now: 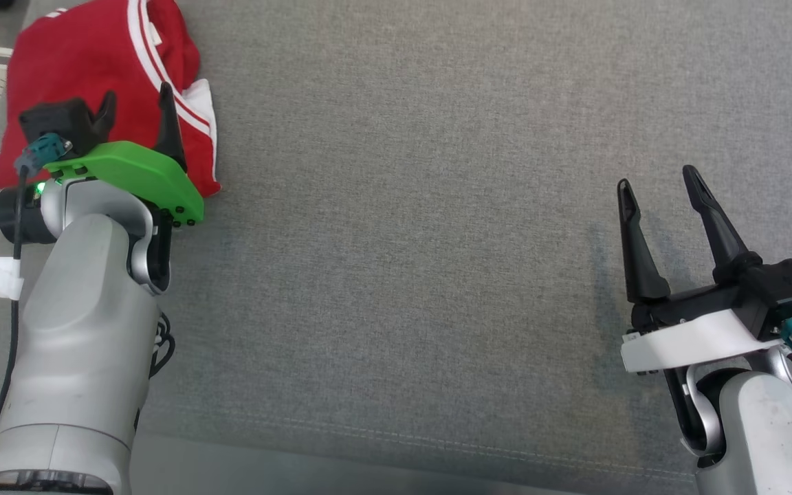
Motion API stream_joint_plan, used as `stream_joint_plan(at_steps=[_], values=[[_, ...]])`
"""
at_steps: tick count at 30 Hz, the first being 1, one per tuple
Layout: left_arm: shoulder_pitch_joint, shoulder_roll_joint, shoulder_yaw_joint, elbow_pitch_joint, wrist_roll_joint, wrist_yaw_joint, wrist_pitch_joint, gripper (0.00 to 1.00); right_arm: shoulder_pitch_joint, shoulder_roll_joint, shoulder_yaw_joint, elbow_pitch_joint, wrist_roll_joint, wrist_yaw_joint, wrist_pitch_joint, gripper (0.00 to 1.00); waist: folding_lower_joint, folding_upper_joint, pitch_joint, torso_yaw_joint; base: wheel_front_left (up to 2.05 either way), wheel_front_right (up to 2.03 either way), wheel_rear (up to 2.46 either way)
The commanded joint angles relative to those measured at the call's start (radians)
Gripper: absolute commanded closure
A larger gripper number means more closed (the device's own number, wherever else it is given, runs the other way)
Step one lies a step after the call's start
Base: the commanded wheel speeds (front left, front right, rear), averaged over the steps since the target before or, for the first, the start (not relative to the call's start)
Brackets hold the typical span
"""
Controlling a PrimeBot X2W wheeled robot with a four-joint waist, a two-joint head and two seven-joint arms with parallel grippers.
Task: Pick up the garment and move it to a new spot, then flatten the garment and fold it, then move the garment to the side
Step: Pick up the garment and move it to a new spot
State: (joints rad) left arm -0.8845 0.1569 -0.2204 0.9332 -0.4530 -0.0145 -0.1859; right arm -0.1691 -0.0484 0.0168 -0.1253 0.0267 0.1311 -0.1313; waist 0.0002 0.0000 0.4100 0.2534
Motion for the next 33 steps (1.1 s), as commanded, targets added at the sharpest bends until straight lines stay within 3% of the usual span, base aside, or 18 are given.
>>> stream_joint_plan(at_steps=[1,8,15,28,29,30,31,32,33], values=[[-0.028,-0.007,0.003,0.020,-0.007,-0.005,-0.013,0.00,-0.014,-0.004,-0.002,-0.012,-0.010,-0.001,0.005,0.00,-0.0002,0.0000,0.061,-0.038,0.00,0.00,0.00],[-0.094,-0.022,-0.003,0.119,-0.001,0.000,-0.050,0.00,-0.019,-0.004,-0.006,-0.035,-0.015,-0.001,0.012,0.00,-0.0002,0.0000,0.095,-0.047,0.00,0.00,0.00],[-0.135,0.002,0.003,0.187,0.027,0.101,-0.073,0.00,-0.020,-0.004,-0.018,-0.040,-0.017,-0.001,0.006,0.00,-0.0002,0.0000,0.115,-0.056,0.00,0.00,0.00],[-0.163,0.016,0.023,0.231,0.025,0.183,-0.080,0.02,-0.021,-0.004,-0.015,-0.049,-0.023,-0.001,0.004,0.00,-0.0002,0.0000,0.143,-0.073,0.00,0.00,0.00],[-0.164,0.018,0.028,0.228,0.025,0.189,-0.080,0.22,-0.021,-0.004,-0.016,-0.050,-0.024,-0.001,0.003,0.00,-0.0002,0.0000,0.145,-0.073,0.00,0.00,0.00],[-0.163,0.023,0.034,0.223,0.024,0.195,-0.080,0.56,-0.021,-0.004,-0.017,-0.050,-0.025,-0.001,0.003,0.00,-0.0002,0.0000,0.146,-0.073,0.00,0.00,0.00],[-0.161,0.027,0.038,0.220,0.023,0.202,-0.080,0.67,-0.022,-0.004,-0.016,-0.049,-0.026,-0.001,0.001,0.00,-0.0002,0.0000,0.146,-0.073,0.00,0.00,0.00],[-0.155,0.028,0.041,0.221,0.020,0.203,-0.080,0.94,-0.023,-0.004,-0.014,-0.047,-0.024,-0.001,0.000,0.00,-0.0002,0.0000,0.146,-0.074,0.00,0.00,0.00],[-0.150,0.028,0.043,0.220,0.019,0.204,-0.080,1.00,-0.025,-0.004,-0.012,-0.045,-0.022,-0.001,-0.001,0.00,-0.0002,0.0000,0.146,-0.074,0.00,0.00,0.00]])
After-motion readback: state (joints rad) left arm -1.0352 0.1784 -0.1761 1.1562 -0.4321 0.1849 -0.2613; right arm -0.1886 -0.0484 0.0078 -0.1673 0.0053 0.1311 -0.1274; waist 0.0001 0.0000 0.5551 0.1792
